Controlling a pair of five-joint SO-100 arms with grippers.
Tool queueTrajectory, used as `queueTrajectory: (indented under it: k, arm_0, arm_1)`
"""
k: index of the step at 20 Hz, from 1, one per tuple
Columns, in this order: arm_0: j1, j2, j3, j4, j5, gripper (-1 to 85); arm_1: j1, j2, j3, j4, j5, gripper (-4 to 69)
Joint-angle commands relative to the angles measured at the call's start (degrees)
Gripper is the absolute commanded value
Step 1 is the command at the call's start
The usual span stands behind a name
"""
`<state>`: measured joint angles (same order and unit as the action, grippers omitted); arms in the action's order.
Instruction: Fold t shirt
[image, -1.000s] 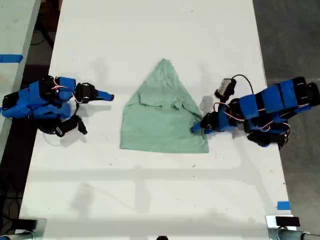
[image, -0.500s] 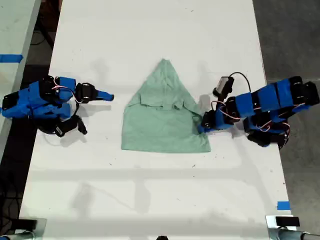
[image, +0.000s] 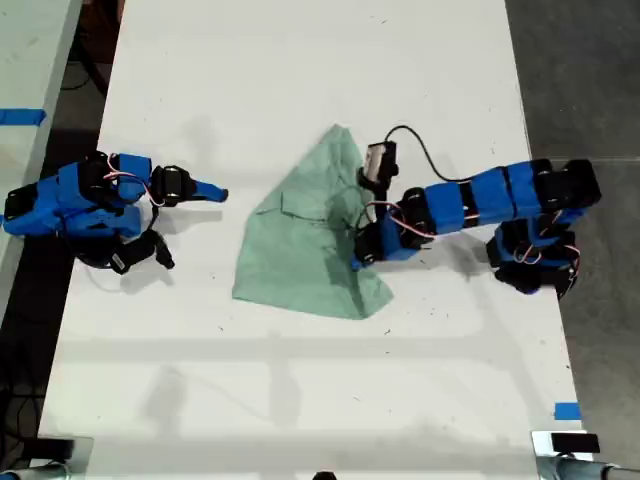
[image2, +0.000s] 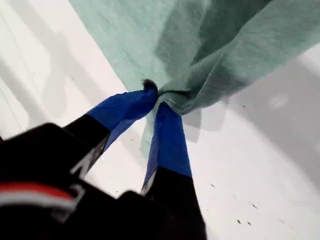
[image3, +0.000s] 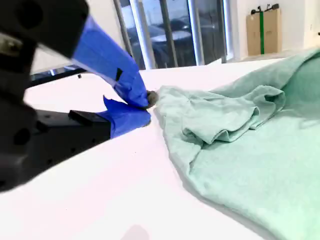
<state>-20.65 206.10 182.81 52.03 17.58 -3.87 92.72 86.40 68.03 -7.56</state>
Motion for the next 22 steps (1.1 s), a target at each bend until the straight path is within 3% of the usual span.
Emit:
queueTrajectory:
  k: [1, 2, 3, 8, 9, 11, 12, 13, 17, 19, 21, 22]
  arm_0:
    - [0.44, 0.26, -0.18, -0.26, 0.0, -0.1]
    - [0.44, 0.26, -0.18, -0.26, 0.0, -0.1]
    - [0.44, 0.26, -0.18, -0.26, 0.0, -0.1]
    - [0.44, 0.26, -0.26, -0.26, 0.18, -0.1]
    - [0.53, 0.26, -0.26, -0.26, 0.18, -0.1]
    - [0.53, 0.26, -0.26, -0.26, 0.18, -0.1]
    - [0.53, 0.26, -0.26, -0.26, 0.18, -0.1]
    - [0.53, 0.26, -0.26, -0.26, 0.18, -0.1]
    - [1.05, 0.26, -0.26, -0.88, 0.18, -0.1]
    - [3.96, 0.26, 1.58, -4.31, -2.99, -0.1]
    - [9.84, 0.26, 1.85, -8.96, -3.08, -0.1]
    - [10.55, 0.26, 1.85, -7.56, -4.92, -0.1]
  arm_1:
    - [-1.93, -7.56, -16.0, 0.18, -2.99, 20.1]
    - [-1.14, -7.21, -16.0, 0.35, -2.9, 31.8]
    - [-0.09, -5.8, -15.64, 2.37, -1.58, 36.1]
    - [4.75, 2.81, -10.2, 4.31, 1.67, 39.0]
    - [5.1, 3.6, -8.96, 6.33, 1.58, 34.3]
    - [5.1, 8.35, 0.35, 6.94, 0.88, 7.5]
    - [4.75, 11.51, 6.24, 6.59, 3.6, 0.2]
    - [4.31, 14.94, 13.36, 4.92, 5.1, 0.3]
    - [6.68, 31.9, 46.32, -17.31, 4.04, 0.4]
    - [9.23, 43.24, 60.82, -26.54, 2.9, 0.4]
    - [10.55, 56.25, 72.16, -30.59, 2.72, 0.4]
    - [10.72, 62.23, 76.99, -31.9, 2.72, 0.4]
